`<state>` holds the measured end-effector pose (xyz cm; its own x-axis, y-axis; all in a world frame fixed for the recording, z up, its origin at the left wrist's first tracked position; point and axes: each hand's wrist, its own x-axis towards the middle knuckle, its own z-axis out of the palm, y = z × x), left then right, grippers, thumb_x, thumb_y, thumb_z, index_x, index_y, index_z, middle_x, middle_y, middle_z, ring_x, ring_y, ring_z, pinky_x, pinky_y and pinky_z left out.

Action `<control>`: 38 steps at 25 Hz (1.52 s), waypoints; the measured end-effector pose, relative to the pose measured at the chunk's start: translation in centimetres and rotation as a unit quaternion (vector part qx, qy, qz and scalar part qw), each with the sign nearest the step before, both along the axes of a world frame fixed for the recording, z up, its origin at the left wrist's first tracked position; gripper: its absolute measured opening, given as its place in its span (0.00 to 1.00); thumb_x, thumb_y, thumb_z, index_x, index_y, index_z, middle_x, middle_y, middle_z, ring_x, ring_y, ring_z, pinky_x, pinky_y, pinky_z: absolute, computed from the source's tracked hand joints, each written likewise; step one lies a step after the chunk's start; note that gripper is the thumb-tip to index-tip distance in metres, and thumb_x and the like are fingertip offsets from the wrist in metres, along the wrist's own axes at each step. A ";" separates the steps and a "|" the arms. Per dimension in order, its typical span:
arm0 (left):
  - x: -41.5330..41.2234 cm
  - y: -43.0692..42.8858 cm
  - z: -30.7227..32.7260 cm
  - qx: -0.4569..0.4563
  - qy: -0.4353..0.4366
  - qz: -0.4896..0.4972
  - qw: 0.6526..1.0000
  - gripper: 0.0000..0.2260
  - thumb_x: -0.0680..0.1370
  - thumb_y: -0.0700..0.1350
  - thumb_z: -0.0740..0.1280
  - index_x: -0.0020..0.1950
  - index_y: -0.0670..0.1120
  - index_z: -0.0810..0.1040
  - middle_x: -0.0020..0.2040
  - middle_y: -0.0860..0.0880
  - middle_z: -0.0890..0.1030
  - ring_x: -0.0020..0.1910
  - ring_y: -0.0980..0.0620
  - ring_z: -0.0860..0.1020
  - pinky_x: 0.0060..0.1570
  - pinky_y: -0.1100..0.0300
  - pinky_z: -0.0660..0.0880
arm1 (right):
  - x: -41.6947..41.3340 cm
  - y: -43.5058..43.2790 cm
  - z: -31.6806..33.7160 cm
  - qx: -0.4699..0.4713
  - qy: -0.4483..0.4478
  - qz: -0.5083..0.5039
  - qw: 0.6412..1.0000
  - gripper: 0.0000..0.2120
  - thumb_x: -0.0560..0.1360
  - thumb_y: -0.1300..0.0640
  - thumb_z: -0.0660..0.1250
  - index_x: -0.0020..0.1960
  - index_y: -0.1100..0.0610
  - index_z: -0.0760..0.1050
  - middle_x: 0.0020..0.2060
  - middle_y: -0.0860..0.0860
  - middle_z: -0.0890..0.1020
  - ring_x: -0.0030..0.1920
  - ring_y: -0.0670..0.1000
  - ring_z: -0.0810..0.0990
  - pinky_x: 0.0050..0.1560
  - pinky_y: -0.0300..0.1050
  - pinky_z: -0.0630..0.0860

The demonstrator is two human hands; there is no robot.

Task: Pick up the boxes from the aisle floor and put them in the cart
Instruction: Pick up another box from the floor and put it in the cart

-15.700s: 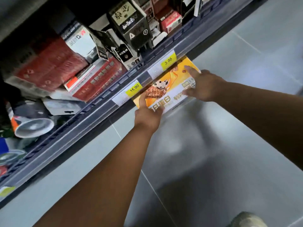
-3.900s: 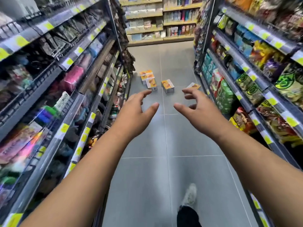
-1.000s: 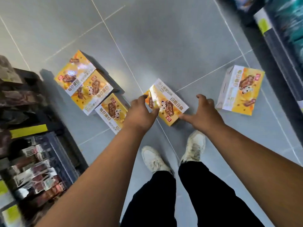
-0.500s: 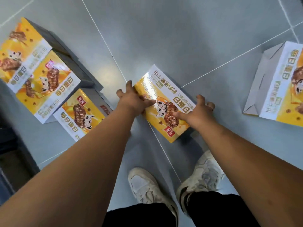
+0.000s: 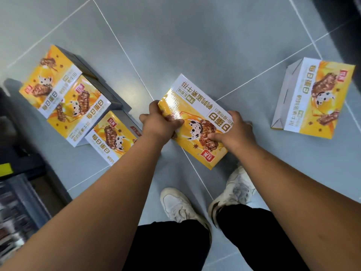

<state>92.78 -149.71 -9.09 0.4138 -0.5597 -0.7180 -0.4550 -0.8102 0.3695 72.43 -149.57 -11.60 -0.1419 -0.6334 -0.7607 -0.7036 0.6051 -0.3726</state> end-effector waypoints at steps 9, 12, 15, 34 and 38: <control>-2.4 -0.1 23.4 -0.083 -0.008 -0.026 0.996 0.36 0.71 0.52 0.76 0.73 0.55 0.61 0.67 0.42 0.64 0.60 0.42 0.74 0.58 0.56 0.70 | -2.5 0.6 24.9 -0.107 0.028 0.031 0.993 0.41 0.62 0.41 0.79 0.69 0.44 0.64 0.55 0.53 0.69 0.47 0.50 0.71 0.51 0.43 0.71; -3.3 0.0 32.1 -0.112 -0.011 -0.042 0.993 0.37 0.71 0.53 0.76 0.74 0.54 0.61 0.68 0.42 0.64 0.62 0.42 0.73 0.58 0.56 0.69 | -3.9 0.9 34.0 -0.140 0.031 0.025 0.989 0.41 0.62 0.40 0.78 0.70 0.44 0.64 0.56 0.52 0.69 0.47 0.47 0.68 0.49 0.43 0.70; -4.1 -0.1 40.1 -0.135 -0.010 -0.081 0.988 0.37 0.69 0.55 0.77 0.72 0.54 0.63 0.65 0.43 0.67 0.62 0.43 0.73 0.55 0.55 0.69 | -5.1 2.2 42.5 -0.161 0.051 0.011 0.986 0.42 0.62 0.39 0.78 0.70 0.44 0.63 0.59 0.53 0.69 0.46 0.48 0.69 0.47 0.42 0.67; -21.8 12.9 68.4 -0.302 0.092 -0.397 0.862 0.35 0.69 0.55 0.77 0.69 0.47 0.65 0.65 0.42 0.70 0.62 0.43 0.72 0.54 0.56 0.69 | -18.5 27.4 71.5 -0.253 0.195 -0.252 0.914 0.45 0.64 0.38 0.76 0.74 0.42 0.58 0.65 0.55 0.65 0.59 0.56 0.75 0.54 0.49 0.73; -28.3 17.6 70.5 -0.317 0.134 -0.457 0.820 0.30 0.66 0.57 0.78 0.60 0.47 0.68 0.58 0.45 0.76 0.55 0.44 0.78 0.54 0.48 0.76 | -23.5 34.6 74.0 -0.259 0.200 -0.327 0.887 0.45 0.62 0.39 0.78 0.73 0.41 0.60 0.63 0.53 0.66 0.56 0.55 0.75 0.53 0.48 0.74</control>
<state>64.51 -132.12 61.39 -0.5117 -0.8444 -0.1585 -0.5987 0.2181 0.7707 48.96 -114.96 62.41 -0.8008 -0.5651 -0.1985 -0.4032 0.7536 -0.5191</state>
